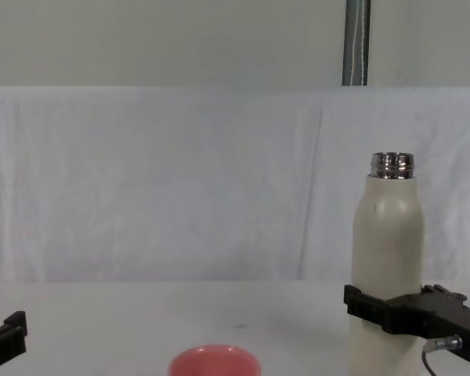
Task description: Grasp the thermos with one hand and pour water into the cup lid.
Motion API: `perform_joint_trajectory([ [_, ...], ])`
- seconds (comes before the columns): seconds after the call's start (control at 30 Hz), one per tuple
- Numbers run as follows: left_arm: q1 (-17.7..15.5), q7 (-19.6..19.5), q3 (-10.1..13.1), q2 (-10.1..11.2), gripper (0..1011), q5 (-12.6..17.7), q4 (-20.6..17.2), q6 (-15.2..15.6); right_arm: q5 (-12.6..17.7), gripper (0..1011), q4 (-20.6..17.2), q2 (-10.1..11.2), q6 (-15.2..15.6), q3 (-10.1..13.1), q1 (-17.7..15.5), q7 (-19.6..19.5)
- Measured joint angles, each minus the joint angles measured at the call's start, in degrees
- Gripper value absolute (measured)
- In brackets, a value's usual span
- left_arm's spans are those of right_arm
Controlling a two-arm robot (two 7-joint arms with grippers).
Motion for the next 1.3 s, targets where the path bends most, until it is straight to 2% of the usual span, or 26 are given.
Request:
perform_joint_trajectory([
  [0.13, 0.0, 0.0, 0.0, 0.0, 1001, 0.0, 0.0, 0.0, 0.0, 1002, 1.1, -0.2, -0.4, -0.1, 0.9, 0.2],
  [0.4, 0.0, 0.0, 0.0, 0.0, 1001, 0.0, 0.0, 0.0, -0.1, 1002, 1.1, -0.2, -0.4, -0.2, 0.8, 0.2],
  [0.57, 0.0, 0.0, 0.0, 0.0, 1001, 0.0, 0.0, 0.0, -0.1, 959, 1.0, -0.2, -0.3, -0.1, 0.8, 0.2],
  [1.3, 0.0, 0.0, 0.0, 0.0, 1001, 0.0, 0.0, 0.0, -0.1, 956, 0.8, -0.1, -0.3, -0.1, 0.6, 0.1],
])
